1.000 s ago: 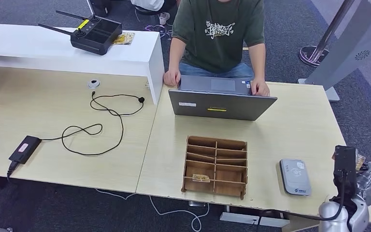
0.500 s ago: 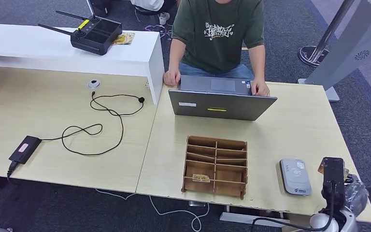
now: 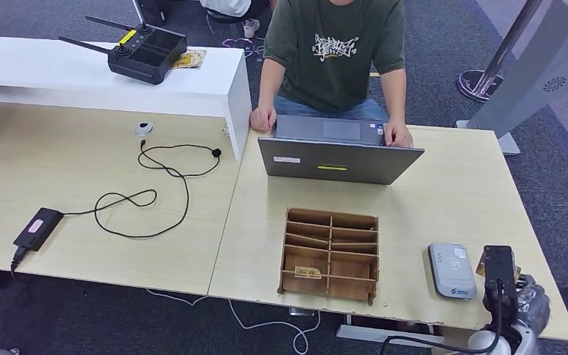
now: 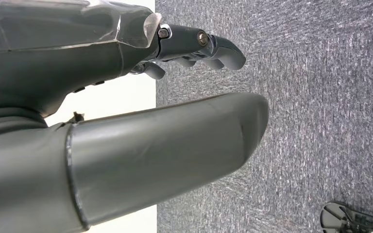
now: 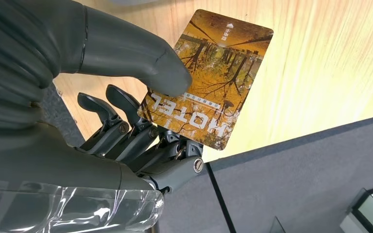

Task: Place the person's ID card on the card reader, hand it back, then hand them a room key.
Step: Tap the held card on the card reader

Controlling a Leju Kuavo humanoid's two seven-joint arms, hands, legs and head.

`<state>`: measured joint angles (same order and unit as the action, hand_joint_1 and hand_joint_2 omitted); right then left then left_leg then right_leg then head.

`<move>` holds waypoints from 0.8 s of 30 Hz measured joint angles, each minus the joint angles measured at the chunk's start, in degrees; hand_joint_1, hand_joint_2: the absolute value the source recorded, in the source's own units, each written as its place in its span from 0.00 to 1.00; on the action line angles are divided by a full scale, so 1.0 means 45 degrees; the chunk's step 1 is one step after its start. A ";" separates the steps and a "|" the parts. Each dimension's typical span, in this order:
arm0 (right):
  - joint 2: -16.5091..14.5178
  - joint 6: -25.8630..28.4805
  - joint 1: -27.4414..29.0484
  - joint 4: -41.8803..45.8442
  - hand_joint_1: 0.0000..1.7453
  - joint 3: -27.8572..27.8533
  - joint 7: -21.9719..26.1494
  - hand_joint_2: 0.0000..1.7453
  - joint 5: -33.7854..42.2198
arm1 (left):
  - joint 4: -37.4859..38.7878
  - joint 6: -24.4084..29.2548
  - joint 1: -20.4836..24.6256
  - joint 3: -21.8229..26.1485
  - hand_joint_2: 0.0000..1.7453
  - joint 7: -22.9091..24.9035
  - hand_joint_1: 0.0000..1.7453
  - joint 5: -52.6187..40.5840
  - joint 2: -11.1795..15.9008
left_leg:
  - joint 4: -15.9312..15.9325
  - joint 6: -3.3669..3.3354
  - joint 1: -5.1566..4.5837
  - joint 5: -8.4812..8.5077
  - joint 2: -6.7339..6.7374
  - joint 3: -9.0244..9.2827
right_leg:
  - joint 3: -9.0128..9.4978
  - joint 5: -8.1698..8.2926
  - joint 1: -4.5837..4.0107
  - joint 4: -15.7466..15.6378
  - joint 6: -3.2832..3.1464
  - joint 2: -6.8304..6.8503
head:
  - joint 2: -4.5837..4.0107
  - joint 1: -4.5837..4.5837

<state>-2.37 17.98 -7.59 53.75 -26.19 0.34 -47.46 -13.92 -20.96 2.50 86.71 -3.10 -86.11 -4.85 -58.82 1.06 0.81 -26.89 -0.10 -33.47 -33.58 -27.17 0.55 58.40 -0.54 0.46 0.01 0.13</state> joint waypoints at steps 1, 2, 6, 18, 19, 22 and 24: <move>0.0001 -0.0041 0.0000 0.0045 1.00 0.0011 -0.0040 1.00 -0.0057 | 0.0000 -0.0001 0.0000 0.0000 0.00 0.0000 0.00 0.0001 0.0013 | 0.0000 0.0000 0.0000 0.0000 0.0000 0.0000 | 0.0000 0.0000 0.0000 0.0000 0.0000 0.0000 | 0.0000 0.0000; 0.0005 -0.0072 0.0000 0.0101 1.00 0.0023 -0.0090 1.00 -0.0111 | 0.0000 -0.0001 0.0000 0.0000 0.00 -0.0001 0.00 0.0005 0.0024 | 0.0000 0.0000 0.0000 0.0000 0.0000 0.0000 | 0.0000 0.0000 0.0000 0.0000 0.0000 0.0000 | 0.0000 -0.0001; 0.0045 -0.0009 -0.0001 0.0317 1.00 0.0085 -0.0109 1.00 -0.0260 | 0.0000 -0.0001 -0.0005 0.0000 0.00 -0.0028 0.00 0.0018 0.0030 | 0.0000 0.0000 -0.0001 0.0000 0.0000 -0.0001 | 0.0001 0.0000 0.0001 0.0000 0.0000 0.0000 | -0.0001 -0.0001; -0.0135 0.0604 0.0660 0.2541 1.00 0.0311 0.0597 1.00 0.0137 | 0.0000 0.0003 -0.0011 0.0000 0.00 -0.0136 0.00 0.0012 -0.0001 | 0.0000 0.0001 0.0000 -0.0001 0.0000 -0.0002 | 0.0000 -0.0001 0.0000 0.0000 0.0000 0.0000 | -0.0002 0.0001; -0.0164 0.0439 0.0764 0.2754 1.00 0.0372 0.0471 1.00 0.0101 | 0.0000 0.0001 -0.0011 0.0000 0.00 -0.0136 0.00 0.0011 -0.0001 | 0.0000 0.0002 0.0000 -0.0001 -0.0001 -0.0002 | 0.0000 -0.0001 0.0000 0.0000 0.0000 0.0001 | -0.0001 0.0000; -0.0236 -0.0135 0.1083 0.3344 1.00 0.0546 0.0005 1.00 -0.0085 | 0.0000 -0.0005 -0.0015 0.0000 0.00 -0.0136 0.00 0.0009 -0.0001 | 0.0001 0.0002 0.0001 -0.0001 -0.0001 -0.0002 | 0.0000 -0.0002 0.0000 0.0000 0.0000 0.0001 | -0.0001 -0.0001; -0.0257 -0.0455 0.1255 0.3616 1.00 0.0645 -0.0220 1.00 -0.0172 | 0.0000 -0.0011 -0.0016 0.0000 0.00 -0.0132 0.00 0.0009 0.0000 | 0.0001 0.0002 0.0000 -0.0001 0.0000 -0.0002 | 0.0000 -0.0002 0.0000 0.0000 0.0000 0.0001 | -0.0002 -0.0001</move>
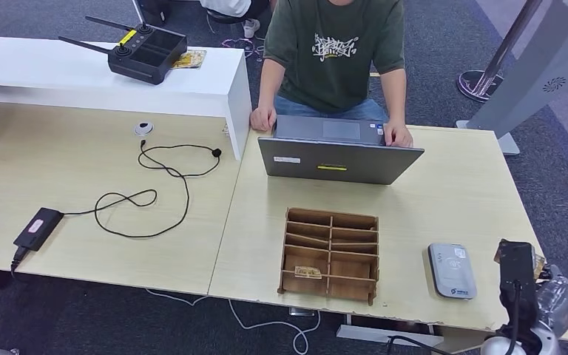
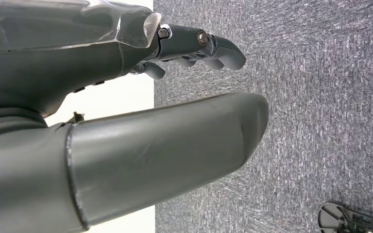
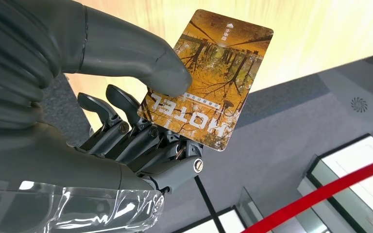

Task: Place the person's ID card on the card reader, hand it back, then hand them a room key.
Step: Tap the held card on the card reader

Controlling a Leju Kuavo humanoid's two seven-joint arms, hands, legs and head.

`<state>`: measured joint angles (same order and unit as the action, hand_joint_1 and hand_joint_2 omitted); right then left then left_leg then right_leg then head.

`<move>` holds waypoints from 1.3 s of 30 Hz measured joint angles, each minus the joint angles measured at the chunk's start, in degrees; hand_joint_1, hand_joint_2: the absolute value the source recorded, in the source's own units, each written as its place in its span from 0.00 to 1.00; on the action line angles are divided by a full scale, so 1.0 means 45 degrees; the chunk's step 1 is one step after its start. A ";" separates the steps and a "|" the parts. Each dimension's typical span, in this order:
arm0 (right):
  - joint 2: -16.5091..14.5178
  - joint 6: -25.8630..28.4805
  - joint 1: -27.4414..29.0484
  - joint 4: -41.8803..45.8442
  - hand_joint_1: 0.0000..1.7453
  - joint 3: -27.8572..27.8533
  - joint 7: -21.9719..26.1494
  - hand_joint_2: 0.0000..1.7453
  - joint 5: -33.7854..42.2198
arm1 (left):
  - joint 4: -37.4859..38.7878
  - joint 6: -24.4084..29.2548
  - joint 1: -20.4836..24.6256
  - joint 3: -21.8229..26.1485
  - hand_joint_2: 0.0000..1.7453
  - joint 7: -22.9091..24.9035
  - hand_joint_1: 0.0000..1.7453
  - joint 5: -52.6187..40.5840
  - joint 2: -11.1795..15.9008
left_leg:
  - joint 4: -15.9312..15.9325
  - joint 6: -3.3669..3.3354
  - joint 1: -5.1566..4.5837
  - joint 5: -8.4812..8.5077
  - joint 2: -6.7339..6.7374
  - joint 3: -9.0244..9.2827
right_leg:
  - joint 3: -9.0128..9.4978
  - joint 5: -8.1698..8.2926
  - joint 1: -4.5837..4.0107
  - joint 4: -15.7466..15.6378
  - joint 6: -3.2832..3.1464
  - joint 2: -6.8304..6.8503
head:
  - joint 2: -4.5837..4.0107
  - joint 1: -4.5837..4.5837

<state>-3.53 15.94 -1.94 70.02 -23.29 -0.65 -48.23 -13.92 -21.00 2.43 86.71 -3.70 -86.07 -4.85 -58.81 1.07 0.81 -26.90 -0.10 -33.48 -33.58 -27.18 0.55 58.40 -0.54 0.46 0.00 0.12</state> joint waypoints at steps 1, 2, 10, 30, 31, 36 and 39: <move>-0.0002 -0.0138 0.0064 0.0086 1.00 0.0040 -0.0086 1.00 -0.0019 | 0.0000 -0.0002 0.0000 0.0000 0.00 0.0005 0.00 0.0000 0.0001 | 0.0000 0.0000 0.0000 0.0000 0.0001 0.0000 | 0.0000 0.0000 0.0000 0.0000 0.0000 0.0000 | 0.0000 0.0001; -0.0002 -0.0270 0.0109 0.0143 1.00 0.0073 -0.0161 1.00 -0.0030 | 0.0000 -0.0005 0.0001 0.0000 0.00 0.0010 0.00 0.0000 0.0004 | 0.0000 0.0000 0.0000 0.0000 0.0002 0.0000 | 0.0000 0.0000 0.0000 -0.0001 0.0000 -0.0001 | 0.0001 0.0000; 0.0074 -0.1295 0.0111 -0.0184 1.00 0.0133 -0.0662 1.00 0.0431 | 0.0000 -0.0046 0.0002 0.0000 0.00 0.0105 0.00 0.0006 0.0034 | 0.0000 0.0000 -0.0001 0.0000 0.0002 0.0001 | 0.0001 0.0001 0.0001 -0.0001 0.0000 -0.0001 | 0.0000 0.0001; 0.0958 -0.2809 -0.1128 -0.2782 1.00 0.0143 -0.1453 1.00 0.0969 | 0.0024 -0.0138 0.0029 -0.0021 0.00 0.0152 0.00 -0.0017 0.0135 | 0.0000 0.0000 0.0000 0.0001 0.0009 0.0009 | 0.0004 0.0003 0.0000 -0.0002 -0.0001 -0.0007 | 0.0001 0.0001; 0.0959 -0.2850 -0.1161 -0.2810 1.00 0.0143 -0.1510 1.00 0.0885 | 0.0024 -0.0137 0.0031 -0.0024 0.00 0.0152 0.00 -0.0018 0.0135 | 0.0000 0.0000 0.0000 0.0001 0.0009 0.0010 | 0.0004 0.0003 0.0000 -0.0002 -0.0001 -0.0007 | 0.0001 0.0001; 0.0959 -0.3007 -0.1283 -0.2912 1.00 0.0141 -0.1747 1.00 0.0431 | 0.0024 -0.0136 0.0035 -0.0035 0.00 0.0152 0.00 -0.0019 0.0135 | 0.0000 0.0000 0.0000 0.0001 0.0008 0.0011 | 0.0005 0.0003 0.0000 -0.0002 -0.0001 -0.0007 | 0.0001 0.0001; 0.0968 -0.3248 -0.1373 -0.3012 1.00 0.0130 -0.1909 1.00 0.0116 | 0.0024 -0.0136 0.0039 -0.0051 0.00 0.0154 0.00 -0.0022 0.0138 | 0.0000 0.0000 0.0000 0.0001 0.0012 0.0013 | 0.0005 0.0003 0.0000 -0.0002 -0.0001 -0.0009 | 0.0001 0.0001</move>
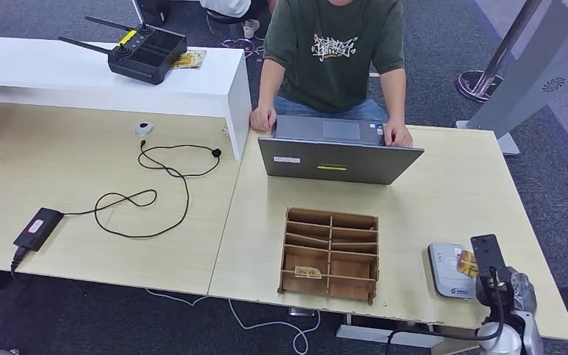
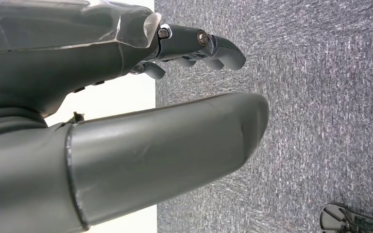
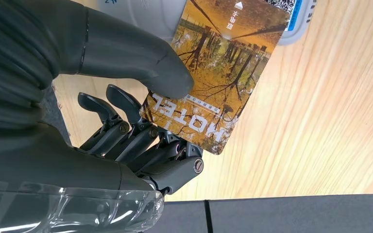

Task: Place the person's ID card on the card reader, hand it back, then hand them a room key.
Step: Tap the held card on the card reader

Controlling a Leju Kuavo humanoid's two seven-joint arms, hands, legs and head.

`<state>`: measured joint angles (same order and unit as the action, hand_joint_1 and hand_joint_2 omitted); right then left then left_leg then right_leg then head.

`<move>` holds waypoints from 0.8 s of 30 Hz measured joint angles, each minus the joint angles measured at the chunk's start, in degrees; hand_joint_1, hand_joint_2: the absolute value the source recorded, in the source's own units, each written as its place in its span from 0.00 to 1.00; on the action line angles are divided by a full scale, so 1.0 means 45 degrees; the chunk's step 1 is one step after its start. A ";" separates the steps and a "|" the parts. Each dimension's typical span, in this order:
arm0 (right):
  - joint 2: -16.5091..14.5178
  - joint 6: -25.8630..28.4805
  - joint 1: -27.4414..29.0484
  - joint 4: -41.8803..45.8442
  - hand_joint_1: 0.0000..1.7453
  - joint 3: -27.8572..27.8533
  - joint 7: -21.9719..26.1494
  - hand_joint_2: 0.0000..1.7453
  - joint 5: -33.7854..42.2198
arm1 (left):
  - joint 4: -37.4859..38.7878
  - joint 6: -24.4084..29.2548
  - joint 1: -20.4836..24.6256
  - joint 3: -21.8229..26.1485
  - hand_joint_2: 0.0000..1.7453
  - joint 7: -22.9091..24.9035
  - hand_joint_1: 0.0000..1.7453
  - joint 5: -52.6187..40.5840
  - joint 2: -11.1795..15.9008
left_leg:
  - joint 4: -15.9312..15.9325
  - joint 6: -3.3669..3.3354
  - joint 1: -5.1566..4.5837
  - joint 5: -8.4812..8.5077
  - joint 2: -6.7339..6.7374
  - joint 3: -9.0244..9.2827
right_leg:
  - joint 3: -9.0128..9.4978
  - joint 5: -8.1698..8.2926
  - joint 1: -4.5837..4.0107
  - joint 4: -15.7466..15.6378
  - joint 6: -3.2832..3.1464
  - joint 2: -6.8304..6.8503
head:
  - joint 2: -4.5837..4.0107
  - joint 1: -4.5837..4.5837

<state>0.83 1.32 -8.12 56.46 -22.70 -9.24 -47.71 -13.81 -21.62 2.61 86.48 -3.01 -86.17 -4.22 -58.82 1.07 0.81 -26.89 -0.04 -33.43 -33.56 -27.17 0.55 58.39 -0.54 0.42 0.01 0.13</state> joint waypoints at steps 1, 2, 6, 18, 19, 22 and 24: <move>0.0012 -0.0085 -0.0036 -0.0056 1.00 -0.0004 -0.0042 1.00 -0.0092 | 0.0000 0.0000 0.0004 -0.0006 0.00 0.0009 0.00 -0.0002 0.0004 | 0.0000 0.0000 0.0000 0.0000 0.0001 0.0001 | 0.0000 0.0000 0.0000 0.0000 0.0000 -0.0001 | 0.0000 0.0001; 0.0035 -0.0182 -0.0076 -0.0125 1.00 -0.0007 -0.0080 1.00 -0.0166 | 0.0000 0.0000 0.0010 -0.0013 0.00 0.0024 0.00 -0.0005 0.0009 | 0.0000 0.0000 0.0000 0.0000 0.0001 0.0002 | 0.0002 0.0000 0.0000 -0.0001 0.0000 -0.0001 | -0.0001 0.0001; 0.0180 -0.0506 -0.0233 -0.0427 1.00 -0.0032 -0.0160 1.00 -0.0409 | 0.0000 -0.0004 0.0039 -0.0092 0.00 0.0072 0.00 -0.0007 0.0023 | 0.0000 0.0000 0.0000 0.0000 0.0001 0.0010 | 0.0011 0.0001 0.0000 -0.0003 0.0001 -0.0001 | -0.0001 -0.0001; 0.0305 -0.0648 -0.0333 -0.0624 1.00 -0.0074 -0.0084 1.00 -0.0404 | 0.0005 -0.0005 0.0059 -0.0220 0.00 0.0074 0.00 -0.0001 0.0079 | 0.0000 -0.0002 0.0000 0.0001 0.0002 0.0034 | 0.0038 0.0007 0.0000 -0.0010 0.0009 -0.0002 | 0.0001 0.0000; 0.0307 -0.0623 -0.0333 -0.0626 1.00 -0.0090 -0.0011 1.00 -0.0363 | 0.0005 -0.0005 0.0059 -0.0220 0.00 0.0073 0.00 0.0000 0.0079 | 0.0000 -0.0002 0.0000 0.0001 0.0002 0.0034 | 0.0039 0.0008 0.0000 -0.0010 0.0011 -0.0002 | 0.0001 -0.0001; 0.0314 -0.0356 -0.0347 -0.0660 1.00 -0.0165 0.0413 1.00 -0.0087 | 0.0005 -0.0001 0.0058 -0.0221 0.00 0.0070 0.00 0.0005 0.0079 | 0.0000 -0.0002 0.0000 0.0001 0.0003 0.0033 | 0.0039 0.0012 0.0001 -0.0010 0.0012 -0.0004 | 0.0000 -0.0001; 0.0317 -0.0097 -0.0361 -0.0701 1.00 -0.0228 0.0802 1.00 0.0170 | 0.0005 0.0000 0.0058 -0.0221 0.00 0.0062 0.00 0.0011 0.0079 | 0.0000 -0.0003 -0.0001 0.0002 0.0002 0.0032 | 0.0038 0.0012 0.0001 -0.0010 0.0011 -0.0003 | 0.0000 -0.0001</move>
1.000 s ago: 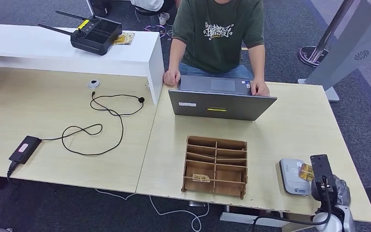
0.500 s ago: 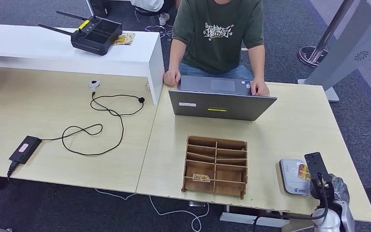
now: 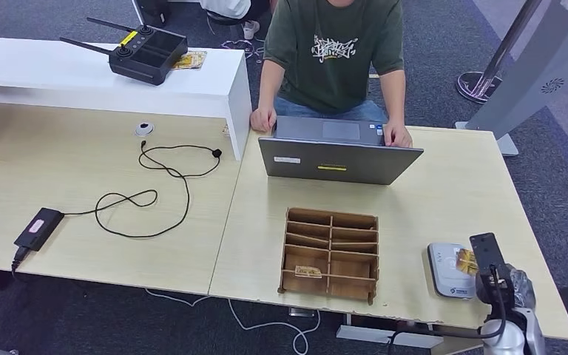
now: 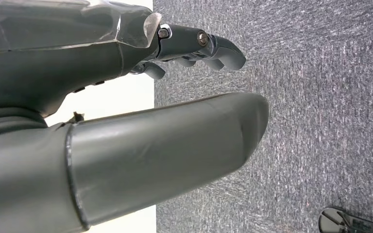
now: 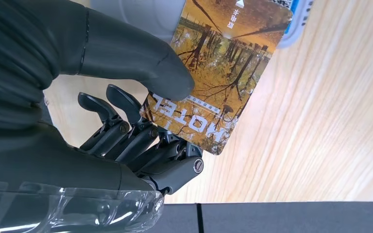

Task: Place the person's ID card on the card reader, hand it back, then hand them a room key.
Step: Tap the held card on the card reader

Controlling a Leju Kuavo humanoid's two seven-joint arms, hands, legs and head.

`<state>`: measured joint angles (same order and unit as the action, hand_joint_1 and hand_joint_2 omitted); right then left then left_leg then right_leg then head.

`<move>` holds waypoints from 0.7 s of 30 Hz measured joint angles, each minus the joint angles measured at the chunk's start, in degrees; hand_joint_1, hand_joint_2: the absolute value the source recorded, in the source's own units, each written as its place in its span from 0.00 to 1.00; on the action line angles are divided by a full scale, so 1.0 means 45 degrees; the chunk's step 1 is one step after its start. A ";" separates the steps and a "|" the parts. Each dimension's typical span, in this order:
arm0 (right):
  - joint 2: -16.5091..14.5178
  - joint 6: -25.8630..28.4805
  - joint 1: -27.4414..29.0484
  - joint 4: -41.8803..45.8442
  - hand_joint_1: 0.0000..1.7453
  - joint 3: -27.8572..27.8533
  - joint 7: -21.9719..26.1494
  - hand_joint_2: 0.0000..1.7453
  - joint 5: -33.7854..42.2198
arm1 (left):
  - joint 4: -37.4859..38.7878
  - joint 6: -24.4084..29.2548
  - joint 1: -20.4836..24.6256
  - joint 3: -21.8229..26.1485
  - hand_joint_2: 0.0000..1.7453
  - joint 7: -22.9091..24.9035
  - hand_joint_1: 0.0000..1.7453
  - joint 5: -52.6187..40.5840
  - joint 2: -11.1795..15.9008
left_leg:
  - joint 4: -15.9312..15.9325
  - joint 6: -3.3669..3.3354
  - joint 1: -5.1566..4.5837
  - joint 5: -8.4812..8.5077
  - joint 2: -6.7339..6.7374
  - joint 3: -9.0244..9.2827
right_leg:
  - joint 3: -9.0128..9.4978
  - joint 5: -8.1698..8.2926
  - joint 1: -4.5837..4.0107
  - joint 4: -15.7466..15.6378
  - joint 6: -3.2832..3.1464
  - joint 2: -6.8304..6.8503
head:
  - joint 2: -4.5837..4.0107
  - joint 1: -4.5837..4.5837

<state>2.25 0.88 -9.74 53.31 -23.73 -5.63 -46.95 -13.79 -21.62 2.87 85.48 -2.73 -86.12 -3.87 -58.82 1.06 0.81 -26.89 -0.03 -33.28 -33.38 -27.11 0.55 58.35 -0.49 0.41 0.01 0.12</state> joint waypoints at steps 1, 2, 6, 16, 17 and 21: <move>0.0000 0.0141 -0.0005 -0.0016 1.00 -0.0034 0.0208 1.00 0.0136 | 0.0000 0.0000 -0.0002 0.0000 0.00 -0.0006 0.00 0.0004 0.0000 | 0.0000 0.0000 0.0000 0.0000 -0.0001 -0.0001 | 0.0000 0.0000 0.0000 0.0000 0.0000 0.0001 | 0.0000 0.0001; 0.0000 0.0276 -0.0010 -0.0024 1.00 -0.0067 0.0403 1.00 0.0268 | 0.0000 0.0001 -0.0003 0.0000 0.00 -0.0015 0.00 0.0010 0.0000 | 0.0000 -0.0001 0.0000 0.0001 -0.0001 -0.0002 | 0.0000 0.0000 0.0000 0.0001 0.0000 0.0001 | -0.0001 0.0000; -0.0035 0.0952 0.0003 0.0108 1.00 -0.0160 0.1263 1.00 0.0884 | 0.0000 0.0007 -0.0006 0.0000 0.00 -0.0098 0.00 0.0033 -0.0005 | 0.0000 0.0000 -0.0001 0.0001 -0.0002 -0.0007 | -0.0005 0.0001 0.0001 0.0004 -0.0001 0.0002 | 0.0000 0.0001; -0.0561 0.1862 0.0237 0.1622 1.00 -0.0215 0.2620 1.00 0.2100 | -0.0002 0.0036 -0.0010 0.0000 0.00 -0.0233 0.00 0.0074 -0.0102 | 0.0000 0.0001 0.0001 0.0000 -0.0002 -0.0018 | -0.0019 -0.0001 -0.0001 0.0006 -0.0001 0.0001 | -0.0001 0.0000; -0.0597 0.1854 0.0253 0.1735 1.00 -0.0215 0.2625 1.00 0.2136 | -0.0001 0.0038 -0.0011 0.0000 0.00 -0.0236 0.00 0.0073 -0.0107 | 0.0000 0.0001 0.0000 0.0000 -0.0002 -0.0019 | -0.0020 -0.0001 -0.0001 0.0006 -0.0001 0.0001 | -0.0001 0.0001; -0.0641 0.1925 0.0264 0.1940 1.00 -0.0215 0.2712 1.00 0.2265 | 0.0000 0.0040 -0.0013 0.0000 0.00 -0.0238 0.00 0.0059 -0.0112 | 0.0000 0.0000 0.0000 0.0000 -0.0002 -0.0022 | -0.0022 -0.0001 0.0000 0.0005 -0.0001 0.0001 | 0.0000 0.0000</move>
<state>-0.63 9.55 -8.56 62.04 -24.70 6.57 -36.75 -13.79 -21.44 2.81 85.48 -3.80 -85.85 -4.37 -58.82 1.06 0.81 -26.89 -0.04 -33.38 -33.48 -27.11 0.55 58.37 -0.50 0.41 0.01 0.12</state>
